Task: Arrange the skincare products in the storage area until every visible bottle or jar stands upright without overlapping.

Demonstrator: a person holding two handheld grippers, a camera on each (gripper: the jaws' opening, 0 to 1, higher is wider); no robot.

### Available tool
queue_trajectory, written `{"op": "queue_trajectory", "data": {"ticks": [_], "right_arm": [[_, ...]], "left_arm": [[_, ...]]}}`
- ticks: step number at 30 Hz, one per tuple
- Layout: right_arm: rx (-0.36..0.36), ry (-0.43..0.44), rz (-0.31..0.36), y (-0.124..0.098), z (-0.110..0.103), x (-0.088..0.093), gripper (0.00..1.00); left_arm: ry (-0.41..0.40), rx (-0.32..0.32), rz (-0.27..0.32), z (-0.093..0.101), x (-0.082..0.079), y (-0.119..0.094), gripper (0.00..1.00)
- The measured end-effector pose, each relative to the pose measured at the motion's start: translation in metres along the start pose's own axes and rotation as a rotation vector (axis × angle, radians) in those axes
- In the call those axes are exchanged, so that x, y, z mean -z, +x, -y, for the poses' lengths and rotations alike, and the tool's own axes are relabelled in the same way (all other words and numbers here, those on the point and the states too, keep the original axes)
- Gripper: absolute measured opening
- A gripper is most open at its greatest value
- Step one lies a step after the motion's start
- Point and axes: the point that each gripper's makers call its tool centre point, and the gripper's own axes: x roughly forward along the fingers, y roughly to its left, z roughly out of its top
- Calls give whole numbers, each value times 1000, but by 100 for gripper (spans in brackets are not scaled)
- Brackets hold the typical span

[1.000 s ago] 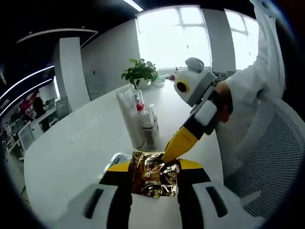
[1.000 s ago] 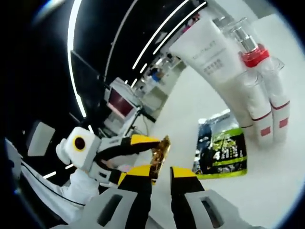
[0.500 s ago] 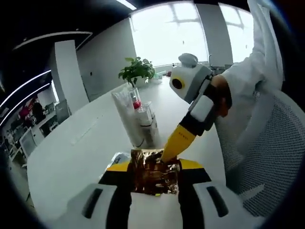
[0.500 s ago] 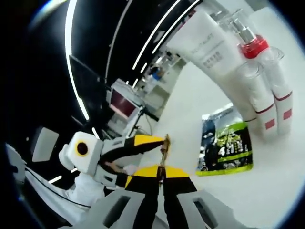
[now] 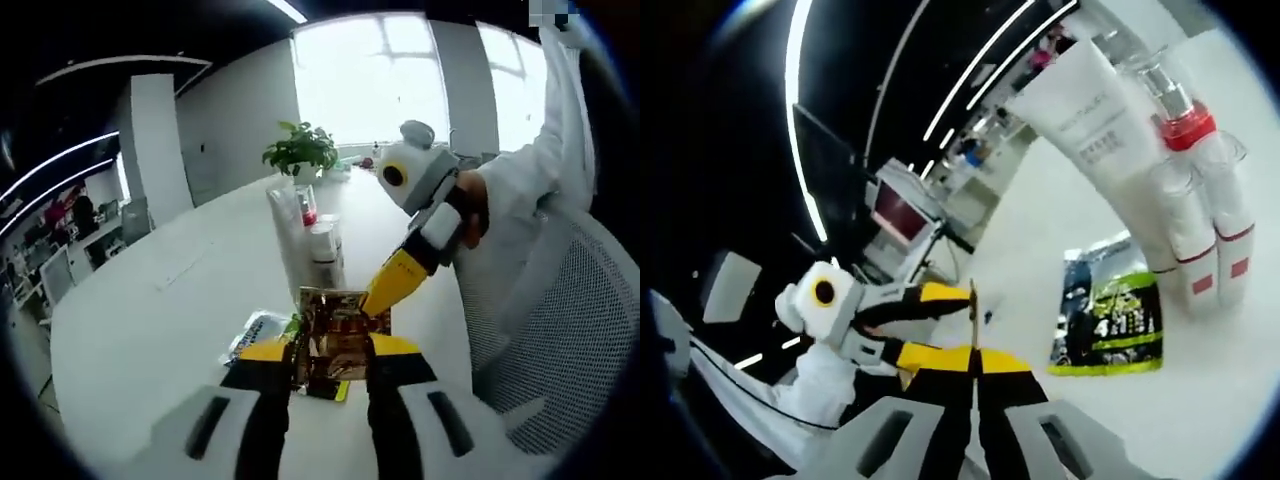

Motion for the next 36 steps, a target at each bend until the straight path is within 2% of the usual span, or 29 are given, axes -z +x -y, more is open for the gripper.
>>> {"op": "queue_trajectory", "data": {"ticks": [2,3,4,5,6,7,9,15,19,20,24,30,36], "right_arm": [[-5,-61,-41,-2,-2,4,0],[-12,-92,-54,-2,-4,6,0],[-23,-119,-64,-3,-8,7,0],[-35,-141,-65,-3,-11,7,0],[-64,-153,-72,-3,-17,8,0],[-80,-148,-79,-3,-21,9,0],[-105,-150,-94,-4,-26,12,0],[-127,-209,-129,-5,-30,19,0],[-161,-235,-144,-8,-35,21,0],[-167,-241,-145,-9,-36,22,0],[-195,-254,-165,-11,-40,25,0],[-170,-254,-158,-10,-35,23,0],[-131,-285,-157,-8,-27,23,0]], "left_arm": [[-24,14,8,-6,3,-3,26],[-63,47,31,-4,1,-6,25],[-108,93,40,1,1,-8,22],[-198,199,54,14,-1,-12,20],[-228,221,61,14,0,-14,20],[-217,249,69,15,2,-16,20],[-199,256,56,14,6,-18,18],[-288,332,62,22,4,-21,9],[-324,405,56,31,6,-26,6],[-334,439,54,36,5,-28,5],[-337,479,55,40,6,-31,3],[-359,484,57,40,5,-32,1],[-323,462,28,41,12,-26,0]]}}
